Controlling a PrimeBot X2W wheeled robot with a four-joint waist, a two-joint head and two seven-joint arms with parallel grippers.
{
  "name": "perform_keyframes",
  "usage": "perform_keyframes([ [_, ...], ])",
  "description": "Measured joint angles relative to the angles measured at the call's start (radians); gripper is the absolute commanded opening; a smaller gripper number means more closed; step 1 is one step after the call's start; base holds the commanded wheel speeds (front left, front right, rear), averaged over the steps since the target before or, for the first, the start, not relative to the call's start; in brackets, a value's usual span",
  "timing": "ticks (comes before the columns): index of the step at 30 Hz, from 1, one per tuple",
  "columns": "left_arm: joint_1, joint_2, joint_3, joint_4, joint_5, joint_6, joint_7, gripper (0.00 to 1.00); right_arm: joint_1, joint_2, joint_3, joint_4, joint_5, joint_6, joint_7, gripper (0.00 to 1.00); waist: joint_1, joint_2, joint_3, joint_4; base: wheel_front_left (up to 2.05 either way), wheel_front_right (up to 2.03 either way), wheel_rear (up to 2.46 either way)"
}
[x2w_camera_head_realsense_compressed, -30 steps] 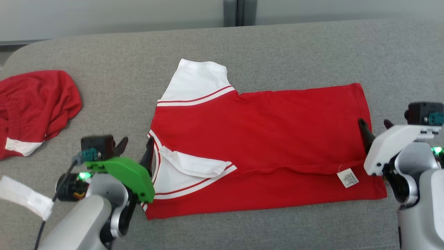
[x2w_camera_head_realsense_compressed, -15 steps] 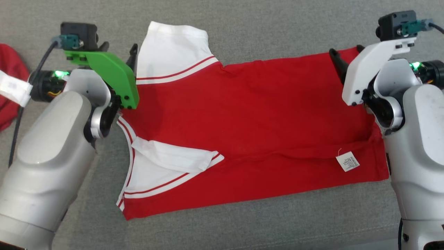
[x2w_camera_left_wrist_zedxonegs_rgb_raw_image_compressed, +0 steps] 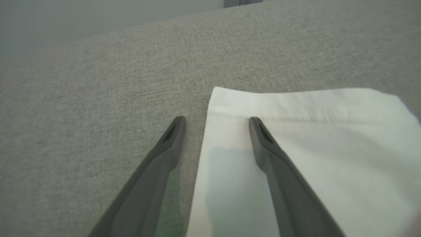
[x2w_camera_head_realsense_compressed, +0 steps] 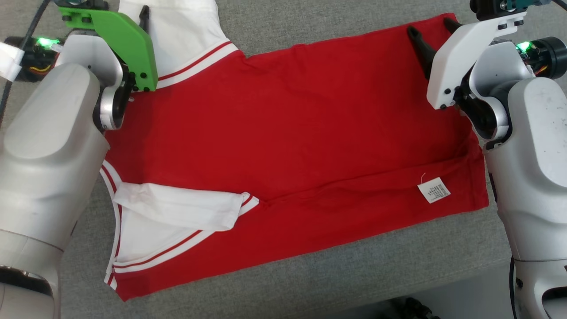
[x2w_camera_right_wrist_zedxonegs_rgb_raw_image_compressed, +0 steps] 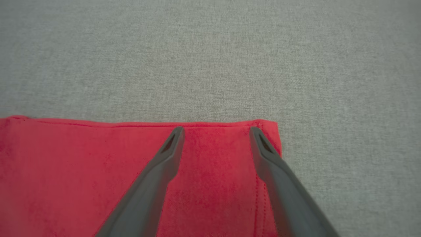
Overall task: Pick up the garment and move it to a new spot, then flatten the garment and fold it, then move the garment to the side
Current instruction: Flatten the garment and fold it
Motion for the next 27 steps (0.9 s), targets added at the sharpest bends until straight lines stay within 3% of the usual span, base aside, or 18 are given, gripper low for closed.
perform_keyframes([
  [3, -0.022, -0.006, -0.004, 0.028, 0.005, 0.007, 0.011, 1.0, 0.001, -0.006, 0.004, -0.007, 0.006, 0.0, -0.004, 1.0, 0.0, 0.0, 0.021, -0.012, 0.0, 0.0, 0.0],
  [4, -0.027, -0.009, -0.008, 0.033, 0.005, 0.007, 0.021, 0.78, 0.002, -0.009, 0.004, -0.012, 0.008, 0.0, -0.004, 1.0, 0.0, 0.0, 0.025, -0.014, 0.0, 0.0, 0.0],
  [5, -0.036, -0.012, -0.013, 0.036, 0.006, 0.007, 0.035, 0.07, 0.004, -0.013, 0.001, -0.022, 0.01, 0.0, -0.004, 1.0, 0.0, 0.0, 0.03, -0.015, 0.0, 0.0, 0.0],
  [6, -0.041, -0.016, -0.016, 0.038, 0.006, 0.007, 0.047, 0.0, 0.009, -0.021, -0.003, -0.032, 0.013, 0.0, 0.002, 1.0, 0.0, 0.0, 0.034, -0.015, 0.0, 0.0, 0.0],
  [11, -0.044, -0.045, -0.044, 0.02, 0.022, 0.017, 0.055, 0.0, 0.043, -0.083, -0.012, -0.121, 0.013, 0.0, 0.035, 1.0, 0.0, 0.0, 0.04, 0.008, 0.0, 0.0, 0.0],
  [19, -0.001, -0.083, -0.069, -0.026, 0.045, 0.061, -0.021, 0.0, 0.183, -0.174, -0.02, -0.35, -0.039, 0.0, 0.077, 1.0, 0.0, 0.0, 0.039, 0.061, 0.0, 0.0, 0.0],
  [23, 0.008, -0.093, -0.068, -0.037, 0.044, 0.061, -0.044, 0.0, 0.206, -0.179, -0.051, -0.372, -0.075, 0.0, 0.055, 1.0, 0.0, 0.0, 0.045, 0.076, 0.0, 0.0, 0.0],
  [27, 0.006, -0.097, -0.068, -0.043, 0.043, 0.064, -0.053, 0.0, 0.171, -0.169, -0.05, -0.321, -0.097, 0.0, 0.061, 1.0, 0.0, 0.0, 0.056, 0.08, 0.0, 0.0, 0.0],
])
